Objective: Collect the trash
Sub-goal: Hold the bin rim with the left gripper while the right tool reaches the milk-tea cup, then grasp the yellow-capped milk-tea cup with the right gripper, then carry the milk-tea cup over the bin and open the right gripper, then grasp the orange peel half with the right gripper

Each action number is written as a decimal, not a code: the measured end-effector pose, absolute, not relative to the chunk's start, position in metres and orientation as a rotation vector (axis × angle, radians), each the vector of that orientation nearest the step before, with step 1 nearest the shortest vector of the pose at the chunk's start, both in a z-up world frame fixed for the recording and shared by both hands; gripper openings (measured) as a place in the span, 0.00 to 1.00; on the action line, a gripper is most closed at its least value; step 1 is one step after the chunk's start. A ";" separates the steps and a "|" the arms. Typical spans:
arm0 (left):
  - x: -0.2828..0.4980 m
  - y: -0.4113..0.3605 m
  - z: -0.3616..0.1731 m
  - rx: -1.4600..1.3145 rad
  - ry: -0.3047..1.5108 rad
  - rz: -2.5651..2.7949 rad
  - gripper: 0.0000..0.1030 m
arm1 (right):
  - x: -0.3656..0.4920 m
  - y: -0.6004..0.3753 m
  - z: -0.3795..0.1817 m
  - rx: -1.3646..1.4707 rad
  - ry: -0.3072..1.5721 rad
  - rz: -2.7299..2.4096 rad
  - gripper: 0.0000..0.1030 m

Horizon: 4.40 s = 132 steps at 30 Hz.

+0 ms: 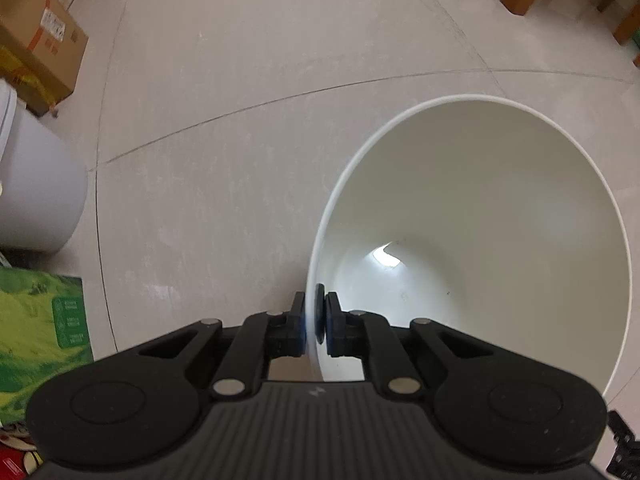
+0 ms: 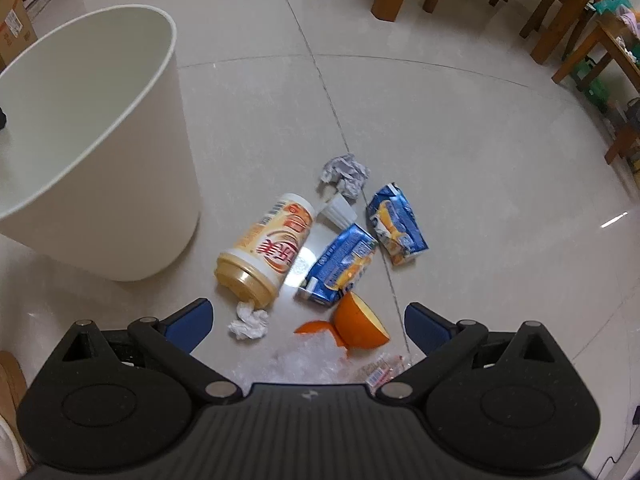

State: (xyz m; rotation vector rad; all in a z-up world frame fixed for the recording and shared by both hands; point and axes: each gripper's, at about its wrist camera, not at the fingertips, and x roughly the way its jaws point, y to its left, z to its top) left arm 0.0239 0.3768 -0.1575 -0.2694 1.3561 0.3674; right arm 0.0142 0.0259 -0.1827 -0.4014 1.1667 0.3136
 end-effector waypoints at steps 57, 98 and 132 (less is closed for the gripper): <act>0.027 0.380 -0.158 -0.270 1.361 0.355 0.07 | 0.134 0.048 -0.347 0.037 1.447 0.285 0.75; 0.024 0.381 -0.158 -0.260 1.354 0.355 0.07 | 0.068 0.188 -0.099 -0.343 1.138 0.834 0.75; 0.027 0.380 -0.159 -0.263 1.357 0.363 0.07 | 0.108 -0.078 -0.315 0.100 1.464 0.150 0.92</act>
